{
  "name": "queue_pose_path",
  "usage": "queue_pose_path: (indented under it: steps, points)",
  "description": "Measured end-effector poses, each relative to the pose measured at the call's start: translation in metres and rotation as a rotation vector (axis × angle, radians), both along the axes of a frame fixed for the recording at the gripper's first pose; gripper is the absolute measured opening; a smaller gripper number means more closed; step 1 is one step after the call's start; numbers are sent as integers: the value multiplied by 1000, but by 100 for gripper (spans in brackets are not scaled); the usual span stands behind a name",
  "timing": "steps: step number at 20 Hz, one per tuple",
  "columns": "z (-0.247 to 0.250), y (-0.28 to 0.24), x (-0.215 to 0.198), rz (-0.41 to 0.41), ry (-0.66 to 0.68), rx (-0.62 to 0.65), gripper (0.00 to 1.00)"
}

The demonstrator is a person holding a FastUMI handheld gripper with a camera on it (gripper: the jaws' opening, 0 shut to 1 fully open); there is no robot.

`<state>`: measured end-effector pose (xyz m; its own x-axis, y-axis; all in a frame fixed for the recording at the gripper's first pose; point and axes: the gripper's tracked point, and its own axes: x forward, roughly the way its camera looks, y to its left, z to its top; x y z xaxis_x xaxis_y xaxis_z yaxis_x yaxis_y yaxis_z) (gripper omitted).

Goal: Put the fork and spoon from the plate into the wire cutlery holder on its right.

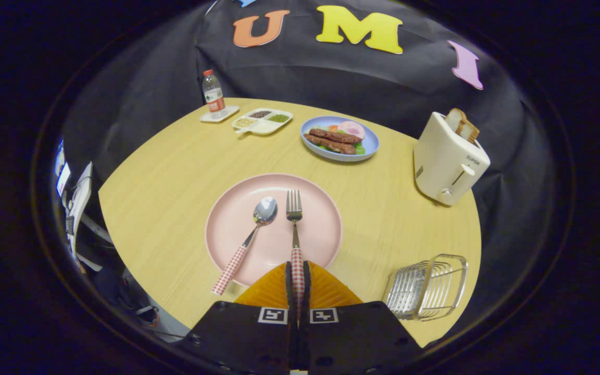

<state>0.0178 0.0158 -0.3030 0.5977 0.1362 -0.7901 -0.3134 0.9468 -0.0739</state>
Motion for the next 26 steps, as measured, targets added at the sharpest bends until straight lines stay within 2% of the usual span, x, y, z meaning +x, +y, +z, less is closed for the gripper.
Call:
queue_pose_path:
  steps: [7, 11, 16, 20, 26]
  points:
    - [90, -74, -28, -121, 109, 40, 1]
    - [120, -133, -48, -174, 180, -49, 1]
    - [102, -165, -67, -281, 331, -52, 1]
    - [84, -179, -77, -308, 452, -57, 1]
    - [61, -184, -60, -344, 575, -46, 1]
